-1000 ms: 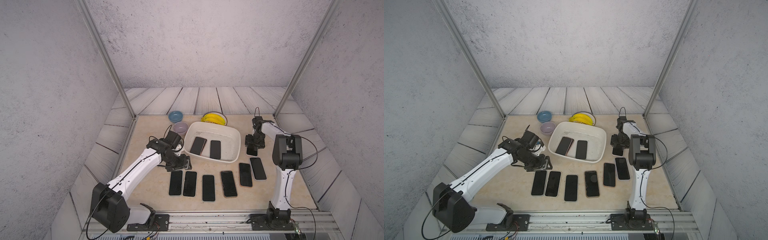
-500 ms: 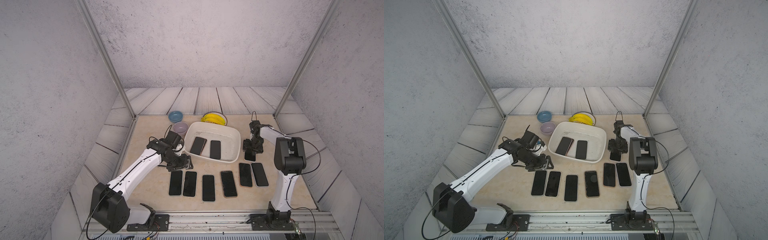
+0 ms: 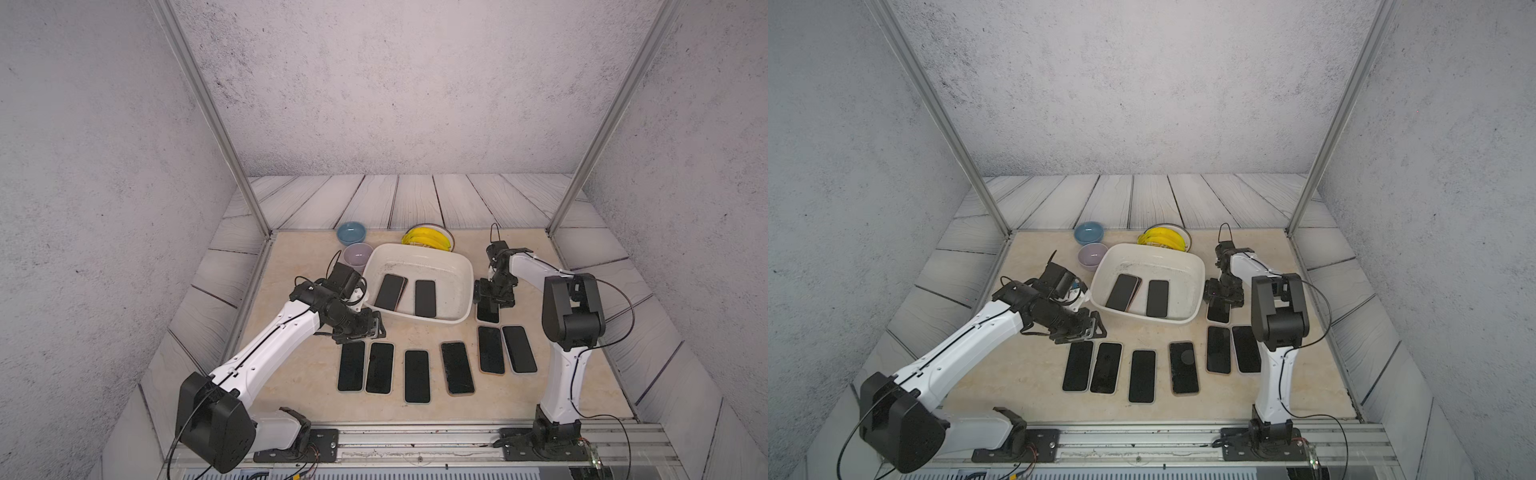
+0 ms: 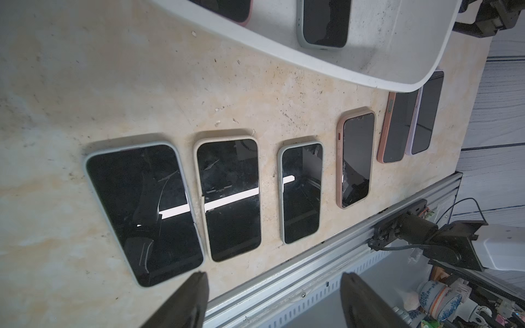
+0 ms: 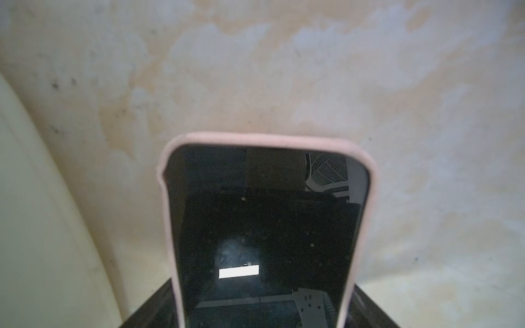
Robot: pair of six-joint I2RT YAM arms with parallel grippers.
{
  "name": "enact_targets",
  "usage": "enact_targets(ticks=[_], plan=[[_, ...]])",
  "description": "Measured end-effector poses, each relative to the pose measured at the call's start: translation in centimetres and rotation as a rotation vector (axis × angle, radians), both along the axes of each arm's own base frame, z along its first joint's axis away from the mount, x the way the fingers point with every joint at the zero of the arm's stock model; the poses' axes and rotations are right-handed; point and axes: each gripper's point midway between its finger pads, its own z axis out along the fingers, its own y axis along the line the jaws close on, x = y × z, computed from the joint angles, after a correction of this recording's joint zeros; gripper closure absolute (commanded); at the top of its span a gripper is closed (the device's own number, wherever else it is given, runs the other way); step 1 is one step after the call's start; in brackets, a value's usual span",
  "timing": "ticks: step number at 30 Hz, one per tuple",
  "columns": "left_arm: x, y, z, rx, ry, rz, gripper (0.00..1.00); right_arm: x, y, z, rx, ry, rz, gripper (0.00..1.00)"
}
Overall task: Take the phone out of the storage box
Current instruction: Place the phone at the center of the board.
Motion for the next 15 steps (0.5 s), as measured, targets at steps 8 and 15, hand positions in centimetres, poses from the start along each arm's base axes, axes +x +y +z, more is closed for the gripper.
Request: enact_targets(ticks=[8, 15], plan=[[0.6, 0.8, -0.2, 0.026, -0.013, 0.029, 0.21, -0.9, 0.2, 3.5, 0.013, -0.033, 0.02, 0.0], [1.0, 1.3, -0.1, 0.045, -0.021, 0.044, 0.15, 1.5, 0.3, 11.0, -0.002, -0.191, 0.024, 0.0]])
